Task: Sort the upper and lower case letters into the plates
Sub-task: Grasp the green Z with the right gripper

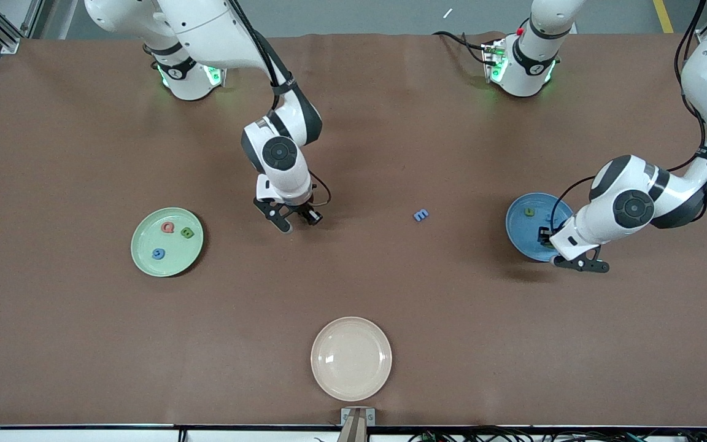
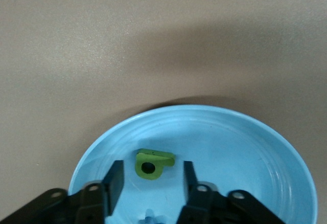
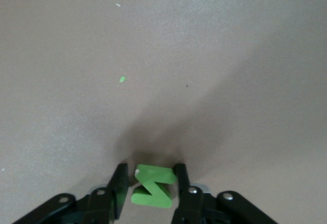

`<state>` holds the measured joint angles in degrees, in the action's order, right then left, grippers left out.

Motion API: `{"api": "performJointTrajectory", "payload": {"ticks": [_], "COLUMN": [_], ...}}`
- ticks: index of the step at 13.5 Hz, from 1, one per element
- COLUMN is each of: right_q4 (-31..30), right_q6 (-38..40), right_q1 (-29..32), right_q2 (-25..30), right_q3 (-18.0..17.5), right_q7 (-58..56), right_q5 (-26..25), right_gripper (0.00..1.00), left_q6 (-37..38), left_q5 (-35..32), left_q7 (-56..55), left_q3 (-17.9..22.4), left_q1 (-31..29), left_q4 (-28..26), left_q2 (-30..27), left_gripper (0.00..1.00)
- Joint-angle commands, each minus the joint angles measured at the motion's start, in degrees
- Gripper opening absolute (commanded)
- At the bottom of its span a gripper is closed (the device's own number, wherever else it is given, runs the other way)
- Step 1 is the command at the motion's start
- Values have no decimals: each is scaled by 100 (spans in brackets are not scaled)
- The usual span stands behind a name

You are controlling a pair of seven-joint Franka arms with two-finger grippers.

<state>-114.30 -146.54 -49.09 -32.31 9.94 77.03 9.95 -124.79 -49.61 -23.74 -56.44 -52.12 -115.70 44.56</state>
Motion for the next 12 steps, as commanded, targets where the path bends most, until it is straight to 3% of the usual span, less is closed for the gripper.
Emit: {"api": "performJointTrajectory", "payload": {"ticks": [1,3,4,8,12], "right_q4": [-31,13,48,180,286], "right_q6": [100,204,275,372,1170], "right_q1": [-48,13,66,180,960], "right_q2": [14,23,23,84,531], "right_q3": [26,26,26,52,52], "right_q7": [93,102,59,-90,-1581], "right_q5": [33,33,33,16,24], "right_gripper": [34,21,2,0,0], "left_q6": [-37,24,68,437,473], "left_q5": [-111,-76,-41,-14,-14], "left_q7": [19,19,-16,-576,-1867], "left_q3": [-69,-183,-288,-832,-1080], "left_q1": [9,0,-8,-8,543], "left_q4": [-5,4,4,-13,-110], "left_q2": [-79,-123,-132,-123,-97], "left_gripper": [70,93,100,100,100]}}
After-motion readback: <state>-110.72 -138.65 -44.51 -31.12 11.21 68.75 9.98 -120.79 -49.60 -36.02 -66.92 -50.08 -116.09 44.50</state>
